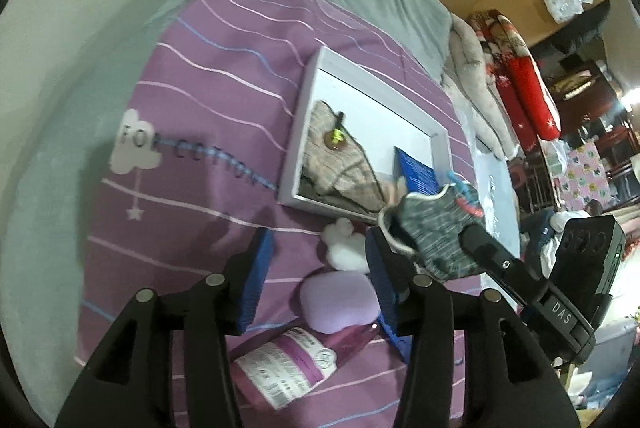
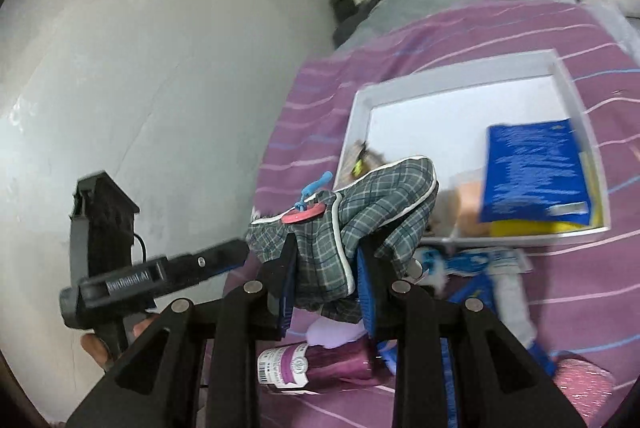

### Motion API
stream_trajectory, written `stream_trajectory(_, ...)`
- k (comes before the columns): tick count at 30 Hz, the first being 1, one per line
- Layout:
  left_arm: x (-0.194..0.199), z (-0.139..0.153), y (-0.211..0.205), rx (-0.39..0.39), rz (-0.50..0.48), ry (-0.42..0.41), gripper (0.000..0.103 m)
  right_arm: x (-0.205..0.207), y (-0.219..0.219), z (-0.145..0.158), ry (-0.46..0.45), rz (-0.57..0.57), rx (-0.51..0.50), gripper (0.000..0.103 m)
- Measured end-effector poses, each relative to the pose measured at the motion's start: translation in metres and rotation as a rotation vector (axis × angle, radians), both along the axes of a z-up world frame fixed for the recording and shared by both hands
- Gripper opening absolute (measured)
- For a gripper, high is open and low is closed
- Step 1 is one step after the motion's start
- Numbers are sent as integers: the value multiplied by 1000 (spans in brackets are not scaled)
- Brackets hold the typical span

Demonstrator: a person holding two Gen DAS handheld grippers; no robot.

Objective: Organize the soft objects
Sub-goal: 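Carry the green plaid pouch toward the tray with the right gripper while the left grasps the white plush bear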

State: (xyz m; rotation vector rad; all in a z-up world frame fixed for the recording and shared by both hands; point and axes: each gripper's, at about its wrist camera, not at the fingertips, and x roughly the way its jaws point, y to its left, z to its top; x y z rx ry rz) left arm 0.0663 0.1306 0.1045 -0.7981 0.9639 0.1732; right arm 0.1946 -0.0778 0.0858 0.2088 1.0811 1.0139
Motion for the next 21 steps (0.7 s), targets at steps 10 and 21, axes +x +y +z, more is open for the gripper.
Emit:
stream_trajectory(10,30,-22,-20,-21,-79,69,50,10,-30,15,-30,-80,-2,26)
stream_trajectory(21,60,-49,-43,17,-138,148,50,20,-52,16,-20,-140,12,26)
